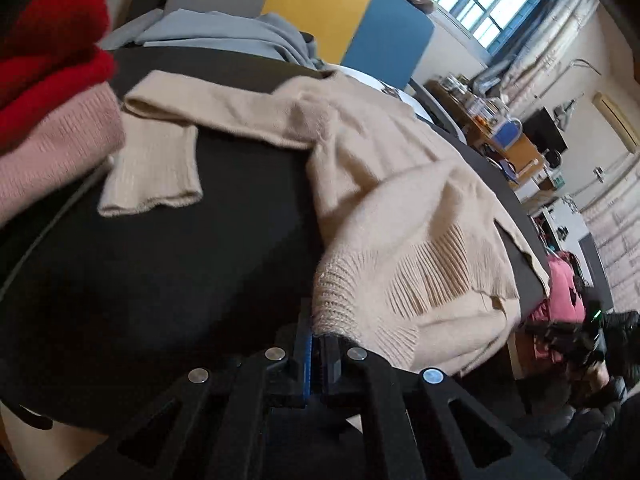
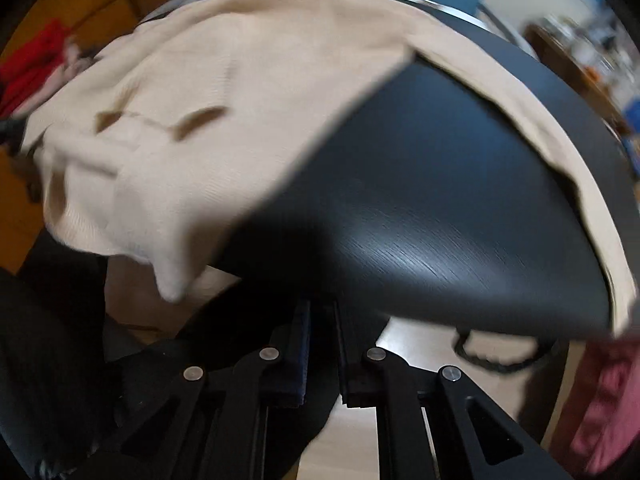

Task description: Fold clothes

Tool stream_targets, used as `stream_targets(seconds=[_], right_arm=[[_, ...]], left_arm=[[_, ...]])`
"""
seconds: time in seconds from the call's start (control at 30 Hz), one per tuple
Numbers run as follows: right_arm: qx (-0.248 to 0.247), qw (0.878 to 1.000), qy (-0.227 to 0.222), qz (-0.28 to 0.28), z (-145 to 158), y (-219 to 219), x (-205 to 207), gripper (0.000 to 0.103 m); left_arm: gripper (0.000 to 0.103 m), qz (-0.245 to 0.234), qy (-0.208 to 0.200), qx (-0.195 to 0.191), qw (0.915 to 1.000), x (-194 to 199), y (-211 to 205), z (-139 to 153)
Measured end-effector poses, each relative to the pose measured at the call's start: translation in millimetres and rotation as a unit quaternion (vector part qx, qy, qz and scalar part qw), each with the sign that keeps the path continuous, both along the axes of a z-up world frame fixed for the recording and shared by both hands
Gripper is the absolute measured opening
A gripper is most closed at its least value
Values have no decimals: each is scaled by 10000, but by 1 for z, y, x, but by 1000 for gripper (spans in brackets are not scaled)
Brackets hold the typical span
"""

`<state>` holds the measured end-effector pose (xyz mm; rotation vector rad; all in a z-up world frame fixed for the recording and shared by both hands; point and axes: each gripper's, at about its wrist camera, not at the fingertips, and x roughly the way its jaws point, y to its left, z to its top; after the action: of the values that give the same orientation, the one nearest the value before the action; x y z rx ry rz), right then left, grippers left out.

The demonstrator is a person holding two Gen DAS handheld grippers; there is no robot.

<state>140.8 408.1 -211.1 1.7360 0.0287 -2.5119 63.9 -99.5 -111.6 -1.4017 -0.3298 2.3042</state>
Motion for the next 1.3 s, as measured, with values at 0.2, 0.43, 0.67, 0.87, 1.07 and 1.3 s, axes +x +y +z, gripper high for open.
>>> stream_targets(seconds=[0.2, 0.43, 0.67, 0.87, 1.07, 1.3], right_arm=[[-446, 9887, 1369, 413, 44, -38, -22, 80], [-168, 9885, 1185, 919, -1, -100, -90, 37], [-1524, 9675, 1812, 887, 73, -77, -49, 9], [-1667, 9726, 1489, 640, 93, -37, 13, 9], [-1904, 9777, 392, 796, 65, -19, 34, 15], [-1651, 9839, 611, 300, 64, -2, -8, 53]], left_arm=[[1, 189, -234, 297, 9991, -5, 1, -14], [3, -194, 305, 576, 9977, -5, 13, 10], [3, -886, 603, 944, 9898, -8, 26, 38], [3, -1583, 599, 643, 9835, 3, 43, 47], [6, -2277, -24, 64, 9737, 17, 58, 25], [16, -1783, -289, 150, 9834, 21, 24, 18]])
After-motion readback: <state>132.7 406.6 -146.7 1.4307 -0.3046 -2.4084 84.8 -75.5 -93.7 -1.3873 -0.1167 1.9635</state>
